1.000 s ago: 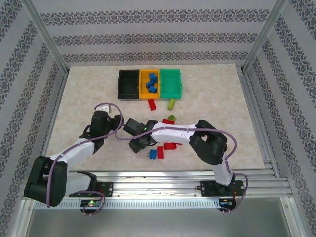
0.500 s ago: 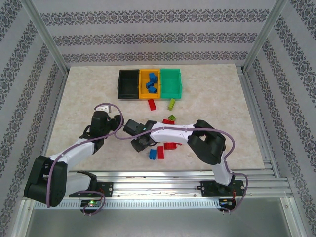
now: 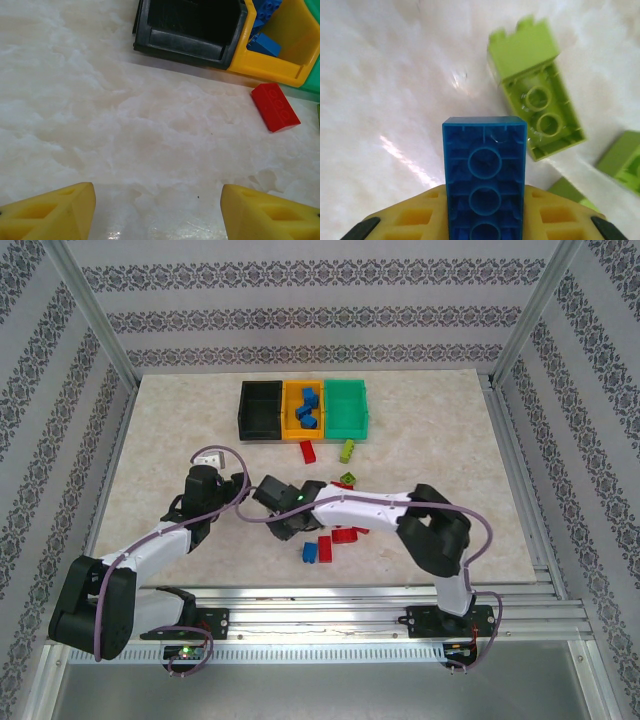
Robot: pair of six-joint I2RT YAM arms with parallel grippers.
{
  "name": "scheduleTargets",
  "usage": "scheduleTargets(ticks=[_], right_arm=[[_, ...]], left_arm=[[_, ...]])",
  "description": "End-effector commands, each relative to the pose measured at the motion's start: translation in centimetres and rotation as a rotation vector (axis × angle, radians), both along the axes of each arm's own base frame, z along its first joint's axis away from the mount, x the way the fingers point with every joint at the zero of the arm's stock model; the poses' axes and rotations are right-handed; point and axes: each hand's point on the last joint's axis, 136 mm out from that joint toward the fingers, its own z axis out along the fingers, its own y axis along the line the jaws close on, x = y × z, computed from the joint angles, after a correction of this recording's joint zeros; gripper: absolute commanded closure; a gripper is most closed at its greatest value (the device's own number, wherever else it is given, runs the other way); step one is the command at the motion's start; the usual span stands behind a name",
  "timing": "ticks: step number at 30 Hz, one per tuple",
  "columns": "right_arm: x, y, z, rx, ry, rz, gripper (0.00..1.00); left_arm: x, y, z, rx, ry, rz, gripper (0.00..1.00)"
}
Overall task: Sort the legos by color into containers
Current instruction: Pick up the lego from the bottom-center of the table, then place the lego in the container, then pick up the lego from the bottom-center of the table.
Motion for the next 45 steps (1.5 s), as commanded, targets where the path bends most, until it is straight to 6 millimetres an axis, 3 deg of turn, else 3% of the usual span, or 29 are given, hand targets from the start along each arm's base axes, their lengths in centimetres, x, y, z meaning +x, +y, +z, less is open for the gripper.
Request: scheduleTargets(ticks=[1, 5, 14, 18, 20, 22, 25, 30, 38, 45], right_arm=[[4.1, 0.5, 6.1, 0.193, -0.114, -0.048, 0.73], [10.1, -1.3, 7.7, 0.266, -0.137, -0.16, 0.73], [23.7, -4.4, 7.7, 0.402, -0.157, -0.387, 0.72], [28.6, -4.9, 8.0, 0.386, -0.197, -0.406, 0.65], [30.5, -5.4, 8.3, 0.346, -0.224, -0.413, 0.52], [31.3, -5.8, 8.5, 0.308, -0.227, -0.41, 0.47], [30.5, -5.6, 9.0, 0.278, -0.245, -0.371, 0.43], [25.7, -4.7, 9.3, 0.251, -0.241, -0.292, 0.42], [14.2, -4.8, 6.4, 0.202, -0.113, -0.195, 0.43], [4.9, -6.6, 4.1, 0.095, -0.063, -0.194, 0.43]], left_arm=[[0.4, 0.4, 1.0, -0.024, -0.045, 0.02, 0.33], [0.5, 0.4, 0.8, -0.025, -0.038, 0.02, 0.33], [0.7, 0.2, 0.7, -0.022, -0.027, 0.008, 0.33], [0.7, 0.1, 0.7, -0.022, -0.026, 0.005, 0.33], [0.7, 0.0, 0.7, -0.029, -0.026, -0.004, 0.33], [0.8, -0.2, 0.7, -0.032, -0.026, -0.01, 0.32], [0.8, -0.1, 0.6, -0.029, -0.018, -0.007, 0.32], [0.8, -0.2, 0.7, -0.035, -0.02, -0.013, 0.32], [0.8, -0.3, 0.5, -0.043, -0.017, -0.011, 0.32], [0.8, -0.4, 0.4, -0.046, -0.008, -0.018, 0.32]])
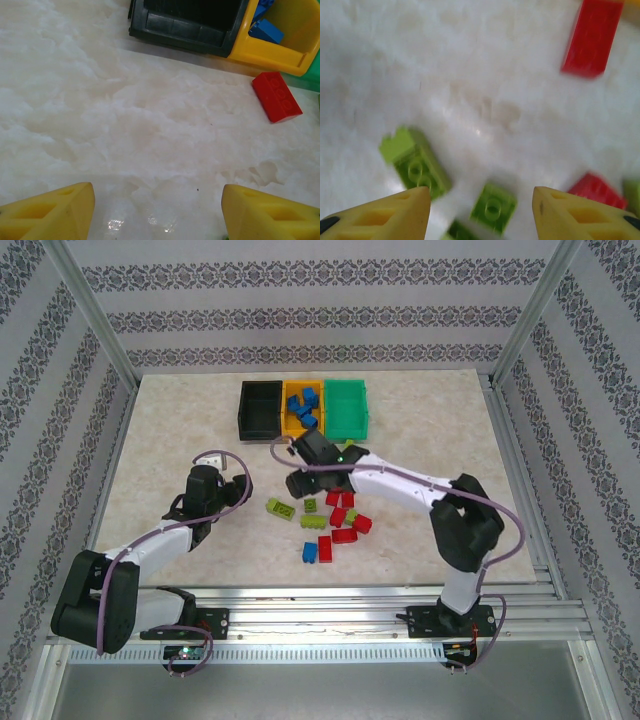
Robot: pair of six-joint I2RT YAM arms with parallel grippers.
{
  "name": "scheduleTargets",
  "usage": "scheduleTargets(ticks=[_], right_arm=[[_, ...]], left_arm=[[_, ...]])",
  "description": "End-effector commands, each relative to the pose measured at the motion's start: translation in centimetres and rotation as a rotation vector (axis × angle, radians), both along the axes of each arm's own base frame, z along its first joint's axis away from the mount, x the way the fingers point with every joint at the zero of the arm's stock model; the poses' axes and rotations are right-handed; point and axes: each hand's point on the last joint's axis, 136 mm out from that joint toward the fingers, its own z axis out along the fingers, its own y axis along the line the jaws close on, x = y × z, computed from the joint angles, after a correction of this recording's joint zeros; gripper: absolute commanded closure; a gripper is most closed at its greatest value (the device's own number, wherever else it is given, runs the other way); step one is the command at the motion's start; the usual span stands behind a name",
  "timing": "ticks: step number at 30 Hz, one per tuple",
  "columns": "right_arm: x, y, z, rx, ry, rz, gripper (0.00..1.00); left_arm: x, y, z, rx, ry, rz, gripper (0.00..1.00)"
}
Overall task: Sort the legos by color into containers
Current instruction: Pick up the lego from the bottom-center of the table.
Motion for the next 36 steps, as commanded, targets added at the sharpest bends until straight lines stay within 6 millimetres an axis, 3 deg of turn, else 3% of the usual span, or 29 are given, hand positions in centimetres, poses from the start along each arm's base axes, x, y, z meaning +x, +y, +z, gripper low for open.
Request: scheduleTargets(ticks=[1, 10, 17, 25, 36], right_arm=[[-3.3, -1.3, 0.1, -0.026, 0.004, -0.057, 0.43], [-11.5, -1.5, -2.1, -0.03, 0.181, -0.089, 0.43], [-14.9, -1.5, -3.6, -0.069, 0.27, -0.128, 0.43], [-16.7, -1.0, -5.7, -0.064, 0.352, -0.163, 0.43], [-16.0, 1.2, -7.4, -0.103, 0.351, -0.115, 0.43]], left_arm=[[0.9, 0.0, 1.5, -0.033, -0.044, 0.009, 0.32], [0.9, -0.1, 1.2, -0.035, -0.038, 0.007, 0.32], [1.0, -0.1, 1.1, -0.035, -0.034, 0.006, 0.32], [0.9, -0.5, 1.3, -0.064, -0.04, -0.01, 0.32], [0.9, -0.5, 1.3, -0.059, -0.039, -0.008, 0.32]])
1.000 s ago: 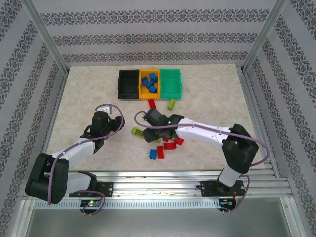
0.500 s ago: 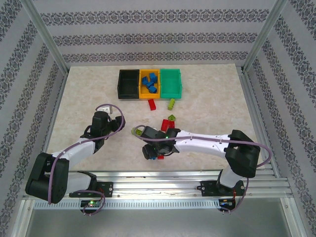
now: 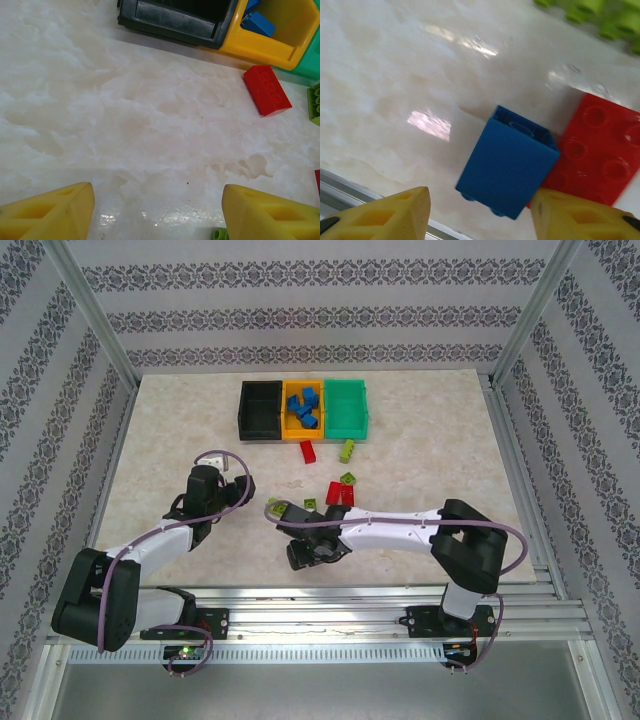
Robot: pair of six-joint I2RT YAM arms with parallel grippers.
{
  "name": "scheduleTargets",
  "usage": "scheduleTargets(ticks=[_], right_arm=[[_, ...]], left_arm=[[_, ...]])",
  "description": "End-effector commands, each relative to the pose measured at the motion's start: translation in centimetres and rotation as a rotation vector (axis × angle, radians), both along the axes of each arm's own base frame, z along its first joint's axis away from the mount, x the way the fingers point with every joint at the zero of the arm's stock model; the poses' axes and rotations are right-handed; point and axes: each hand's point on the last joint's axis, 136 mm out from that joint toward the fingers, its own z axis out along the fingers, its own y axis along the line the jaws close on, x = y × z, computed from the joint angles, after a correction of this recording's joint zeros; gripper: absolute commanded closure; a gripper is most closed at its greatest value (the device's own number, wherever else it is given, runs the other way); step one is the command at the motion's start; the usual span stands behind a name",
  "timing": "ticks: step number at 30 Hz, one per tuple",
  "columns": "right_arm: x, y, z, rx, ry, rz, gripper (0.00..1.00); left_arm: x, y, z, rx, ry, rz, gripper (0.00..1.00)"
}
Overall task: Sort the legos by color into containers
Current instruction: Pick up the lego from the bottom-center of the table, then place the lego in the container.
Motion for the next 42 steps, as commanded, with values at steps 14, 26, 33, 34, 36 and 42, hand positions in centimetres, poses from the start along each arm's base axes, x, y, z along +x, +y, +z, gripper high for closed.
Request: scheduleTargets(ticks=[14, 26, 33, 34, 36, 42], right_arm=[[1.9, 1.3, -1.4, -0.142, -0.046, 0.077, 0.45], [3.9, 1.8, 0.6, -0.046, -0.098, 0.047, 0.68], [12.4, 4.0, 6.2, 0.28, -0.25, -0.072, 0.68], [13.8, 4.0, 6.8, 0.302, -0.273, -0.084, 0.68], [17.1, 3.9, 7.9, 0.344, -0.311, -0.109, 0.68], [27.1, 2.1, 8.2, 0.451, -0.359, -0.246, 0.68]], left_arm=[[1.0, 0.4, 2.0, -0.015, -0.066, 0.023, 0.31], [1.0, 0.5, 1.8, -0.012, -0.061, 0.028, 0.31], [1.1, 0.4, 1.6, -0.021, -0.053, 0.023, 0.31], [1.1, 0.4, 1.6, -0.019, -0.054, 0.025, 0.32], [1.1, 0.5, 1.5, -0.016, -0.051, 0.027, 0.32], [1.1, 0.4, 1.3, -0.026, -0.051, 0.027, 0.32]])
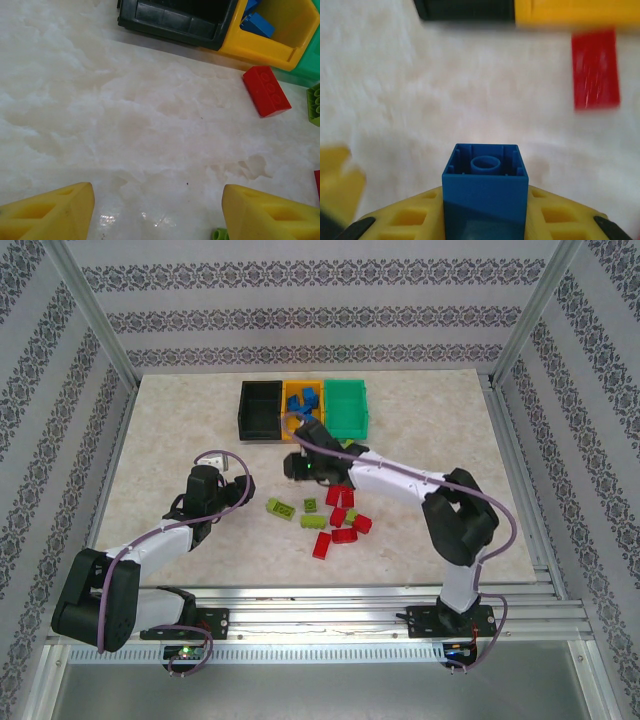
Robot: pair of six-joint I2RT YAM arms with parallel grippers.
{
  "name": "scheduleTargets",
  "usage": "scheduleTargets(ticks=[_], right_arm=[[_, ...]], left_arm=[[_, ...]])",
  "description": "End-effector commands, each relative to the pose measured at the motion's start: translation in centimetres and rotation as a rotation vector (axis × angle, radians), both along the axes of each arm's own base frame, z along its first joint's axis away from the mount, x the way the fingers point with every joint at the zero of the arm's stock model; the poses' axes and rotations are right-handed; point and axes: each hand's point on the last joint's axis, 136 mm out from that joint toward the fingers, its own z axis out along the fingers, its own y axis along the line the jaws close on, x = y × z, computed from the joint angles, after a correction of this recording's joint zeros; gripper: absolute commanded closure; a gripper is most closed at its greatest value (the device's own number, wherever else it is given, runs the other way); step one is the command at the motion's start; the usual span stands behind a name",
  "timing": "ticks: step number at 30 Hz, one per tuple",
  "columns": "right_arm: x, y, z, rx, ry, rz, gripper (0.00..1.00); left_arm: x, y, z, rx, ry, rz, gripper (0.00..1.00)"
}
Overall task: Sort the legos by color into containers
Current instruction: Place the lego in the container, then pick up the lego from the center of the table.
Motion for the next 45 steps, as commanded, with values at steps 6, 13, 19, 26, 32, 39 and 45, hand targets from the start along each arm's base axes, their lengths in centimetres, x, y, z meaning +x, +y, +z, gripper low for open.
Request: scheduleTargets(ticks=[6, 13, 19, 26, 32, 39, 45], right_arm=[[11.7, -1.5, -1.0, 0.127, -0.067, -0.119, 0.67], [16.9, -2.2, 1.2, 0.158, -0.116, -0.144, 0.52], [15.9, -2.4, 1.2, 0.148, -0.106, -0.136, 0.41], [10.7, -3.5, 1.3, 0.094, -0.104, -0.082, 0.42], [4.2, -6.8, 0.7, -0.052, -0.09, -0.044, 0.41], [0.4, -12.3, -3.0, -0.213, -0.024, -0.097, 0.42], [2.6, -12.4, -4.3, -0.275, -0.014, -0.134, 0.42]], left_arm=[[1.2, 0.3, 1.1, -0.027, -0.038, 0.025, 0.31], [1.2, 0.3, 1.3, -0.039, -0.043, 0.025, 0.31], [1.2, 0.2, 1.3, -0.047, -0.043, 0.021, 0.31], [1.2, 0.1, 1.4, -0.051, -0.043, 0.019, 0.32], [1.2, 0.1, 1.2, -0.054, -0.038, 0.018, 0.32], [1.3, -0.2, 0.8, -0.071, -0.024, 0.01, 0.32], [1.3, -0.9, 0.9, -0.094, -0.021, -0.021, 0.31]])
